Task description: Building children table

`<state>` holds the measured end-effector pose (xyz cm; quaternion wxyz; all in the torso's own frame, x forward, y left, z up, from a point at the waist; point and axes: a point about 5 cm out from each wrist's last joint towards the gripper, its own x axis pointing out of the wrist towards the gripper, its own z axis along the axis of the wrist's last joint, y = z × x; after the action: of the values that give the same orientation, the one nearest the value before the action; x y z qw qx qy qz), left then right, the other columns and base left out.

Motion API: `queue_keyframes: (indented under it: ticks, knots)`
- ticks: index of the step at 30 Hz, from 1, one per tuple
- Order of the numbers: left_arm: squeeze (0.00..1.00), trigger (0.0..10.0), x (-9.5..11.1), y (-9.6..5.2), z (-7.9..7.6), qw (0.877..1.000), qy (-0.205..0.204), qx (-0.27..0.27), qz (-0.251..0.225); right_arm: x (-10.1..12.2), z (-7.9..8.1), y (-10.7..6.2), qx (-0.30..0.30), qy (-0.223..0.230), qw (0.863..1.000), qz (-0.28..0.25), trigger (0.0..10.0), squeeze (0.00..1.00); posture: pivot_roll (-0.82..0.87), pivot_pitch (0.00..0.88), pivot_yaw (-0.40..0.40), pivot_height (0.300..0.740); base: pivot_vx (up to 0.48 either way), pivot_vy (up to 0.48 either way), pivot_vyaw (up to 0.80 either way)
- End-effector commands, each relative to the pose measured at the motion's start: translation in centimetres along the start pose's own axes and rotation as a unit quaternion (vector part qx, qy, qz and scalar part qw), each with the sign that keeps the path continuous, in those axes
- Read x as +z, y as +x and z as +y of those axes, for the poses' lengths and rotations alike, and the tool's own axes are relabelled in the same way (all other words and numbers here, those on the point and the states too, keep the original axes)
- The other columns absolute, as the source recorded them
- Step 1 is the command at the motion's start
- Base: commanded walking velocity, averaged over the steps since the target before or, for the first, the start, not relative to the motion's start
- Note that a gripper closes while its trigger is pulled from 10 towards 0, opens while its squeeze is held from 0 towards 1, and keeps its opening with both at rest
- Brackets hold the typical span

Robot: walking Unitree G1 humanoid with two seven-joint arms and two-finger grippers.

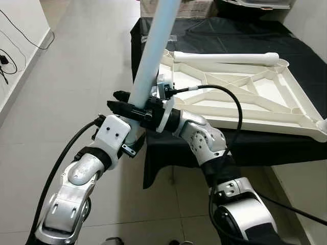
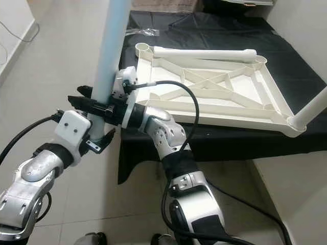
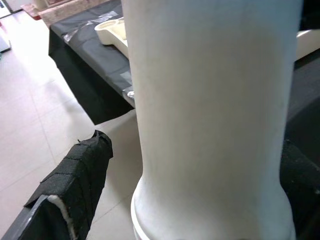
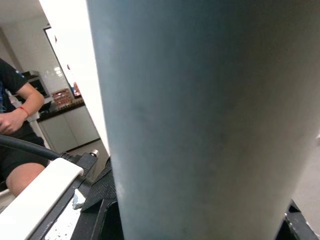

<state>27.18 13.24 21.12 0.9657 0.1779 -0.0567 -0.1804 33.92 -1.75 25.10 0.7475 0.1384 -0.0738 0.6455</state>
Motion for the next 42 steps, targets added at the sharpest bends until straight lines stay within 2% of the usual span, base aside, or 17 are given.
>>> queue_keyframes:
  ticks: [1,6,8,9,13,17,26,27,28,29,30,33,34,36,37,42]
  knots:
    - [0.00,10.0,-0.4,0.4,-0.1,1.000,-0.007,0.005,0.008,-0.3,0.9,0.6,0.039,0.016,0.999,-0.003,10.0,0.00,0.12,0.163,-0.071,0.740,0.000,0.000,0.00]
    - [0.00,10.0,-0.5,0.5,-0.4,1.000,-0.018,0.003,0.010,-0.2,1.1,0.6,0.044,0.015,0.999,-0.003,10.0,0.00,0.12,0.163,-0.072,0.740,0.000,0.000,0.00]
    - [0.00,9.7,-0.6,0.5,-0.6,1.000,-0.019,0.001,0.013,-0.2,1.2,0.6,0.046,0.014,0.999,-0.003,10.0,0.00,0.12,0.163,-0.072,0.740,0.000,0.000,0.00]
    - [0.00,0.0,-0.8,0.4,-0.8,1.000,-0.021,-0.001,0.015,-0.1,1.3,0.7,0.047,0.012,0.999,-0.003,10.0,0.00,0.12,0.163,-0.072,0.740,0.000,0.000,0.00]
    - [0.00,0.0,-0.8,0.4,-0.9,1.000,-0.023,-0.003,0.017,-0.1,1.3,0.7,0.047,0.010,0.999,-0.003,10.0,0.00,0.12,0.163,-0.072,0.740,0.000,0.000,0.00]
    - [0.00,0.0,-1.0,0.3,-1.2,0.999,-0.047,-0.004,0.021,0.1,1.1,0.8,0.034,0.008,0.999,-0.008,10.0,0.00,0.12,0.163,-0.072,0.740,0.000,0.000,0.00]
    - [0.00,0.0,-1.4,0.1,-1.0,0.999,-0.029,-0.001,0.029,0.1,1.2,0.9,0.033,0.002,0.999,-0.003,10.0,0.00,0.12,0.157,-0.070,0.740,0.000,0.000,0.00]
    - [0.00,10.0,-1.5,0.1,-0.9,0.999,-0.017,0.005,0.032,0.0,1.2,1.0,0.026,0.002,1.000,-0.002,10.0,0.00,0.11,0.149,-0.067,0.740,0.000,0.000,0.00]
    - [0.00,10.0,-1.6,0.1,-0.9,0.999,-0.006,0.006,0.033,0.1,1.0,1.0,0.014,-0.001,1.000,-0.003,10.0,0.51,0.11,0.149,-0.067,0.740,0.000,0.000,0.00]
    - [0.00,10.0,-1.6,0.1,-0.9,0.999,-0.006,0.006,0.033,0.1,1.0,1.0,0.014,-0.001,1.000,-0.003,10.0,0.51,0.11,0.149,-0.067,0.740,0.000,0.000,0.00]
    - [0.00,10.0,-1.7,0.1,-0.8,0.999,-0.002,0.007,0.034,0.1,0.9,1.0,0.006,-0.001,1.000,-0.004,10.0,1.00,0.11,0.149,-0.067,0.740,0.000,0.000,0.00]
    - [0.00,10.0,-2.0,0.1,-0.4,0.999,0.014,0.030,0.041,0.0,0.9,0.9,0.002,-0.010,1.000,0.006,10.0,1.00,0.11,0.144,-0.067,0.740,0.000,0.000,0.00]
    - [0.00,10.0,-2.1,0.1,-0.2,0.998,0.016,0.039,0.046,-0.1,1.0,0.9,0.002,-0.011,1.000,0.009,10.0,0.40,0.11,0.142,-0.064,0.740,0.000,0.000,0.00]
    - [0.00,10.0,-2.2,0.0,0.0,0.998,0.017,0.043,0.048,-0.1,1.1,0.9,0.003,-0.011,1.000,0.010,10.0,0.40,0.11,0.142,-0.064,0.740,0.000,0.000,0.00]
    - [0.00,10.0,-2.2,0.0,0.2,0.997,0.019,0.050,0.049,-0.1,1.0,1.0,-0.003,-0.009,1.000,0.010,10.0,0.00,0.11,0.140,-0.063,0.740,0.000,0.000,0.00]
    - [0.00,10.0,-2.3,0.0,0.7,0.996,0.029,0.066,0.051,0.0,0.7,1.4,-0.038,-0.013,0.999,0.004,10.0,0.00,0.11,0.135,-0.059,0.740,0.000,0.000,0.00]
